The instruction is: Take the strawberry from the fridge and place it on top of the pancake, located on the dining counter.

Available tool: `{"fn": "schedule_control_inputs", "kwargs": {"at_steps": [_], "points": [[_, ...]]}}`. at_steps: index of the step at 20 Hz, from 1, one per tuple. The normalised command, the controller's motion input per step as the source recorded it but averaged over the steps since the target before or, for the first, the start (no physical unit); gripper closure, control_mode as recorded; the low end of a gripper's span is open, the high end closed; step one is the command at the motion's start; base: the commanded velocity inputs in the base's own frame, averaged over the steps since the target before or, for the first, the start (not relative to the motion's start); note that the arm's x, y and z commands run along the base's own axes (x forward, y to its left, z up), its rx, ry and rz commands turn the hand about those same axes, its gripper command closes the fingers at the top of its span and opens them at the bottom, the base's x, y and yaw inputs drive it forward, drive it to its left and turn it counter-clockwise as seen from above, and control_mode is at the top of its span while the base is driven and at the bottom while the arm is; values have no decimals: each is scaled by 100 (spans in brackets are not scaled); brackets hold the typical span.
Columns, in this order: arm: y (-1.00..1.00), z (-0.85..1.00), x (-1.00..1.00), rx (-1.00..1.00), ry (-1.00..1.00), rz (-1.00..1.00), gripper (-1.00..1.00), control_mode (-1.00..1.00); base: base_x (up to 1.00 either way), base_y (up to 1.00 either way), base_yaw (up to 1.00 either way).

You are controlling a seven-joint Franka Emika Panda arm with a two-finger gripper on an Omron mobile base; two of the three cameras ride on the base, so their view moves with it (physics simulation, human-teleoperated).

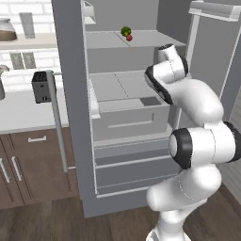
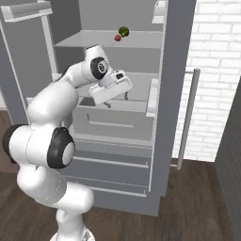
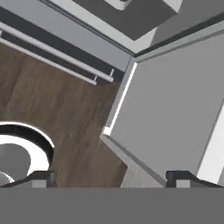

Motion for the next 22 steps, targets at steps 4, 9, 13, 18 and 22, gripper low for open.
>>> {"fn": "schedule_control_inputs", "kwargs": {"at_steps": [4,9,13,18,22], "points": [[46,-22,-16,86,-12,-2,-100,-100,0,0,0],[51,-1,-21,72,-33,-14,-100,-100,0,0,0],[61,9,-70,3,-21,-25,-100,-100,0,0,0],[39,13,-60,-18,1,-34,-100,-100,0,0,0],[1,4,-78,-4,20,-20,-100,-100,0,0,0]]}}
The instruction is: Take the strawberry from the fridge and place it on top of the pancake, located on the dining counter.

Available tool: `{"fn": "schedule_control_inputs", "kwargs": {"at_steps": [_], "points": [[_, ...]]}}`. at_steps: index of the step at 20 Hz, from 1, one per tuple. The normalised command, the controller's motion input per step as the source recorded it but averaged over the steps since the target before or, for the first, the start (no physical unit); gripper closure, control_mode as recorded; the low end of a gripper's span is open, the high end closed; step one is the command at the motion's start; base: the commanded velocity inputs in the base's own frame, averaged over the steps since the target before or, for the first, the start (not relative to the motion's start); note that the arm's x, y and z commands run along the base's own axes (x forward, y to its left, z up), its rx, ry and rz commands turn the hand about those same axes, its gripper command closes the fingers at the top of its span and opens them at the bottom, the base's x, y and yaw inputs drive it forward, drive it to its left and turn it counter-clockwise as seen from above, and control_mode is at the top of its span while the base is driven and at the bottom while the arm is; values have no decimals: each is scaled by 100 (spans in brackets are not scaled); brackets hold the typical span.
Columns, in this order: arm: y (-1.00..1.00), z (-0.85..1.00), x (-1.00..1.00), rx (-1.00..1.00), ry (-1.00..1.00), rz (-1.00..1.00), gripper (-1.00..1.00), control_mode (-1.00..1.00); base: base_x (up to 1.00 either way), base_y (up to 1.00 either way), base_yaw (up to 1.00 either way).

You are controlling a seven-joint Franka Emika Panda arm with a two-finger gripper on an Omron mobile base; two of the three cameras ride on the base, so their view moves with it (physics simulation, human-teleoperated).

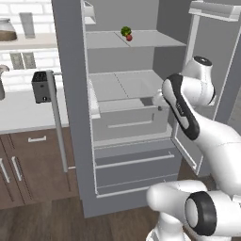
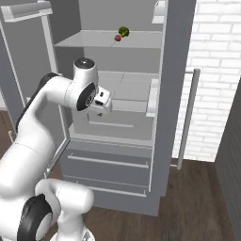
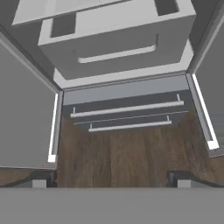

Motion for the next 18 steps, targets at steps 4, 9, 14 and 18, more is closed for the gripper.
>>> {"fn": "schedule_control_inputs", "kwargs": {"at_steps": [4,9,14,18], "points": [[0,0,-98,-2,15,-1,-100,-100,0,0,0],[22,7,-100,-14,7,0,-100,-100,0,0,0],[26,0,-67,-17,10,3,-100,-100,0,0,0],[-3,-23,-60,1,-2,11,-100,-100,0,0,0]]}}
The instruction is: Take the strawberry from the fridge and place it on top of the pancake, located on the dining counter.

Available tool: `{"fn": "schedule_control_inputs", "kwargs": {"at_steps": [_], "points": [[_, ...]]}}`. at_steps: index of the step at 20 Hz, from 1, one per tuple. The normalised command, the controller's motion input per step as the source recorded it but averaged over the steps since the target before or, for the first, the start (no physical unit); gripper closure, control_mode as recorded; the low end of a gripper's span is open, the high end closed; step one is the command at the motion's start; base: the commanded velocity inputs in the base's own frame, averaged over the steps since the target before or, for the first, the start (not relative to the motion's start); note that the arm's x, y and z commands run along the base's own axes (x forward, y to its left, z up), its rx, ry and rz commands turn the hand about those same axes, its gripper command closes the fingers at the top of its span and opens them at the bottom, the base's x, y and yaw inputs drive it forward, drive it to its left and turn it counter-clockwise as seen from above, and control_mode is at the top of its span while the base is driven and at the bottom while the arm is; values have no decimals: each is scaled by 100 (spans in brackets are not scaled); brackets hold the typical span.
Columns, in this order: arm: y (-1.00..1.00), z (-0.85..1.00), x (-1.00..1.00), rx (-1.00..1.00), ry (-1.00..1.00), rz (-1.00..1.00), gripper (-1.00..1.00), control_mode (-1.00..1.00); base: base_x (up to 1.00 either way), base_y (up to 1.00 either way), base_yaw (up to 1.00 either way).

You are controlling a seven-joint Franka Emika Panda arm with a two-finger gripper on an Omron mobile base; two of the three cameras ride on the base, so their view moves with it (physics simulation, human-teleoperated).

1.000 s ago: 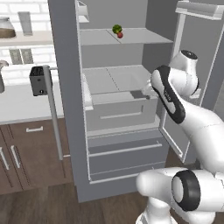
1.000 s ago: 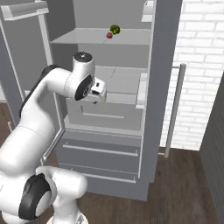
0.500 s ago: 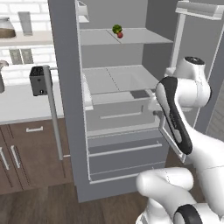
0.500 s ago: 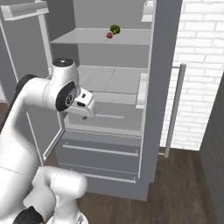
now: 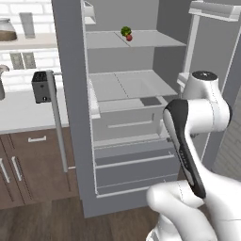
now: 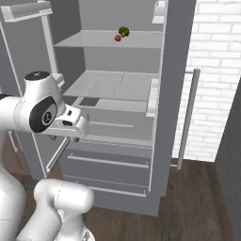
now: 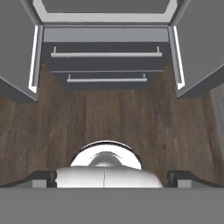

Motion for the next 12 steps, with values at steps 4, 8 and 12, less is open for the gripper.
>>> {"fn": "schedule_control_inputs", "kwargs": {"at_steps": [4,8,12], "points": [[-1,-19,-52,2,-4,10,-100,-100,0,0,0],[0,-2,-9,0,1,1,-100,-100,0,0,0],[0,0,0,0,0,0,-100,-100,0,0,0]]}}
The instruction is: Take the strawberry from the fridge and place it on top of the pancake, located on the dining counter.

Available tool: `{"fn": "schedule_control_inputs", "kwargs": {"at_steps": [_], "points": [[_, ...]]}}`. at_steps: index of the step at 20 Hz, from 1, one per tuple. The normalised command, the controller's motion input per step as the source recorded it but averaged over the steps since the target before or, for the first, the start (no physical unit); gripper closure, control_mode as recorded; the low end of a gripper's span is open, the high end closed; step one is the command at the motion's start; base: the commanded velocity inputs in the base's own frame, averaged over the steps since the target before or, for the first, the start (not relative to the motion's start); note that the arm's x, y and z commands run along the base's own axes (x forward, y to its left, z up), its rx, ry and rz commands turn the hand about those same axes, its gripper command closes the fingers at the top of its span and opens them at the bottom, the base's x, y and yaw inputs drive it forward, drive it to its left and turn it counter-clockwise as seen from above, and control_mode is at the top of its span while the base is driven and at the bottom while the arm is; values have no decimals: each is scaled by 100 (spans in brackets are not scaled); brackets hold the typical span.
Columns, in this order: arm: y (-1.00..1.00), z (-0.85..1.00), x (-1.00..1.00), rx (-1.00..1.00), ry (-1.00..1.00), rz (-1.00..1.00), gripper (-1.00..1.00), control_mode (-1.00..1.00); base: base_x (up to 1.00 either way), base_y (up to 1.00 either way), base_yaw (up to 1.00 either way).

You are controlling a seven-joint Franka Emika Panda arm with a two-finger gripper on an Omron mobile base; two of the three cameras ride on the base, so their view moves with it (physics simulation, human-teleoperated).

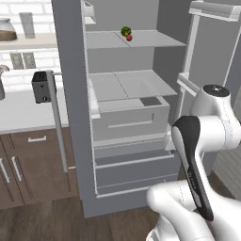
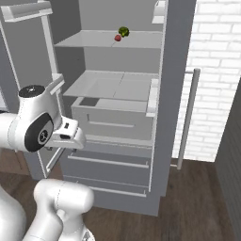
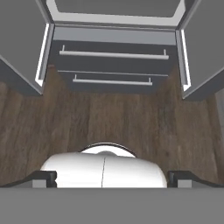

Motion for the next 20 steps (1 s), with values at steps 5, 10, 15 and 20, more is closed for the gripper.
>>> {"fn": "schedule_control_inputs", "kwargs": {"at_steps": [5,10,15,20], "points": [[0,0,7,0,0,0,-100,-100,0,0,0],[0,0,15,0,0,2,-100,100,41,-6,5],[0,0,0,0,0,0,-100,100,82,-6,5],[0,0,0,0,0,0,-100,100,59,-9,2]]}}
